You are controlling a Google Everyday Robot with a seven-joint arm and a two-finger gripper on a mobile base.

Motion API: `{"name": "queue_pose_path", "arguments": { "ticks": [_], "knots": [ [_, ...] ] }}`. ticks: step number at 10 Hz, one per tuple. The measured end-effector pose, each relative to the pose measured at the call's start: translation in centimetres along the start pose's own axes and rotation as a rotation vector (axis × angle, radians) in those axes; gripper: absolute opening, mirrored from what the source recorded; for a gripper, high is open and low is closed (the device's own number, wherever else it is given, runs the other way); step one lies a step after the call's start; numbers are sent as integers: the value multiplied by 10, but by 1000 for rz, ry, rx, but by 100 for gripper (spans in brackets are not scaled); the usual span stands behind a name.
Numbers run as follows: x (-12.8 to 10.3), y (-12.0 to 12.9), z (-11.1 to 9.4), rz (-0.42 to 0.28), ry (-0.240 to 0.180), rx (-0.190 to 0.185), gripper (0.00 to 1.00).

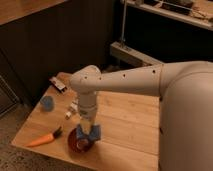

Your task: Place the white sponge in the ceramic bowl

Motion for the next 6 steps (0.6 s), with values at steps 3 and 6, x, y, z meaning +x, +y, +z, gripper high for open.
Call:
{"name": "queue_pose_path", "arguments": {
  "ticks": [3,6],
  "knots": [
    [-4,-3,11,-31,39,-3,14],
    [-9,-5,16,-54,61,1,14]
  ]
}}
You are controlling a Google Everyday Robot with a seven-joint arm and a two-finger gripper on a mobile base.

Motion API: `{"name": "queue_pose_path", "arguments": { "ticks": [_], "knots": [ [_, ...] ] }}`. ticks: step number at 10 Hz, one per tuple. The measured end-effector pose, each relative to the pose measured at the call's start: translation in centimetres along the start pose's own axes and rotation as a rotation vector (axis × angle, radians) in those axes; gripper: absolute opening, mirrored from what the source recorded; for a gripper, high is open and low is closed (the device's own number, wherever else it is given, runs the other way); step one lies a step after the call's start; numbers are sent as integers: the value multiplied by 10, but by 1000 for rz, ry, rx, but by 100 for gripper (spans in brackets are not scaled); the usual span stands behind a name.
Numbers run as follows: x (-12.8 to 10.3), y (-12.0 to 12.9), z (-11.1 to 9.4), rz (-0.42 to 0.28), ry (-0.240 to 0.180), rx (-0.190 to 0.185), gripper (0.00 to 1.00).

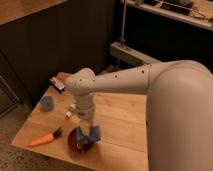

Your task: Place the white sponge in the ceramic bowl

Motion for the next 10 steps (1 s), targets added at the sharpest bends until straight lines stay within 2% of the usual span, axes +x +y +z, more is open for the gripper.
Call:
{"name": "queue_pose_path", "arguments": {
  "ticks": [3,10],
  "knots": [
    [-4,1,5,-27,21,-1,14],
    [-16,11,22,-92,61,-36,14]
  ]
}}
